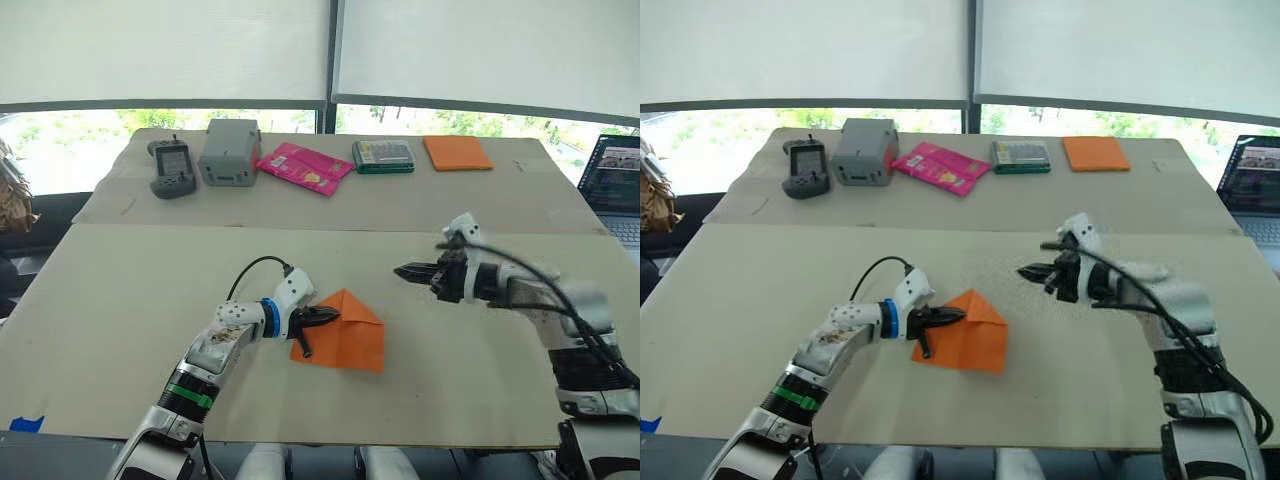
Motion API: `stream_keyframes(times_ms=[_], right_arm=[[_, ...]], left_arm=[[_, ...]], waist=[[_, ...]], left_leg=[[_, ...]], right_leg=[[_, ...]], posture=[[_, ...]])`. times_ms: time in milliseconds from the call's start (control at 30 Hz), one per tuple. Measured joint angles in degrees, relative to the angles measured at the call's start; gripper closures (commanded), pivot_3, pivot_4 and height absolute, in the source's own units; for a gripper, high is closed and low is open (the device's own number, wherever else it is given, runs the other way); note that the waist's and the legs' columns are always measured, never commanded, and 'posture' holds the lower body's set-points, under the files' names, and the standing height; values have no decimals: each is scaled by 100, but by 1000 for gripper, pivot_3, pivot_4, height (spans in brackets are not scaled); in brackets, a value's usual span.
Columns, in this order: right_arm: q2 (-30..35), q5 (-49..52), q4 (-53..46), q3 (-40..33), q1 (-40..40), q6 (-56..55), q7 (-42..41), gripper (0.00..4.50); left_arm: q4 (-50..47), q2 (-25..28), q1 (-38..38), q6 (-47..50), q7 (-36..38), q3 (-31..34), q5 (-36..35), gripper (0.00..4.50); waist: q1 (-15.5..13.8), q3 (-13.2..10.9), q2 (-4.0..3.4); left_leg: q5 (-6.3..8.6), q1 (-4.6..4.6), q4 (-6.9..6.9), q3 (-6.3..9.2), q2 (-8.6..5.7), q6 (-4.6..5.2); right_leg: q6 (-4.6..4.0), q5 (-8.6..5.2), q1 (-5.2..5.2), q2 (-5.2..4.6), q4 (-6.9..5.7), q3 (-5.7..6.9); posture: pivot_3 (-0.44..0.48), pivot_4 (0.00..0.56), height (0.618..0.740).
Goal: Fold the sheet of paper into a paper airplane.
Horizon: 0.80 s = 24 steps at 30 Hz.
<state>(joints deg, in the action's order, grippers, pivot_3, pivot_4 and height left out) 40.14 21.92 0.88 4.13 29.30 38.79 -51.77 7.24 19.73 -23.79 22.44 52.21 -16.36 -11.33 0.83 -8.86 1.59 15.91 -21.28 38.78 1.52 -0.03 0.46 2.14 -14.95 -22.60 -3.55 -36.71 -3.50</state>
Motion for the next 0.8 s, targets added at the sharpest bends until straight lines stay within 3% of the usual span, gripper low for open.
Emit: stream_keyframes(times_ms=[100,367,567,800], right_arm=[[-59,-964,431,759,-108,-1662,-211,4460],[-399,-1614,1499,1330,71,-3720,-1046,4460],[-402,-1356,1571,1297,-63,-3751,-1775,4460],[-683,-481,1008,801,-363,-2688,-1847,4460]], left_arm=[[41,2,-26,-9,4,2,8,4500],[89,-27,-67,-16,22,-33,15,4500],[80,-8,-59,-16,9,-29,15,4500],[19,29,-9,-16,-5,0,15,4500]], waist=[[5,0,-1],[-18,-1,-1],[-11,-1,-1],[-3,-1,-2]], left_leg=[[-1,4,3,-1,-1,-1],[0,7,7,-1,0,0],[0,15,5,3,9,0],[0,14,4,5,13,-1]], right_leg=[[-1,0,1,3,-6,-2],[-1,1,7,-3,-3,-4],[-3,2,13,1,-6,-3],[-4,3,12,-2,-7,-5]], posture=[[0,150,740],[0,150,740],[0,150,740],[0,150,740]])
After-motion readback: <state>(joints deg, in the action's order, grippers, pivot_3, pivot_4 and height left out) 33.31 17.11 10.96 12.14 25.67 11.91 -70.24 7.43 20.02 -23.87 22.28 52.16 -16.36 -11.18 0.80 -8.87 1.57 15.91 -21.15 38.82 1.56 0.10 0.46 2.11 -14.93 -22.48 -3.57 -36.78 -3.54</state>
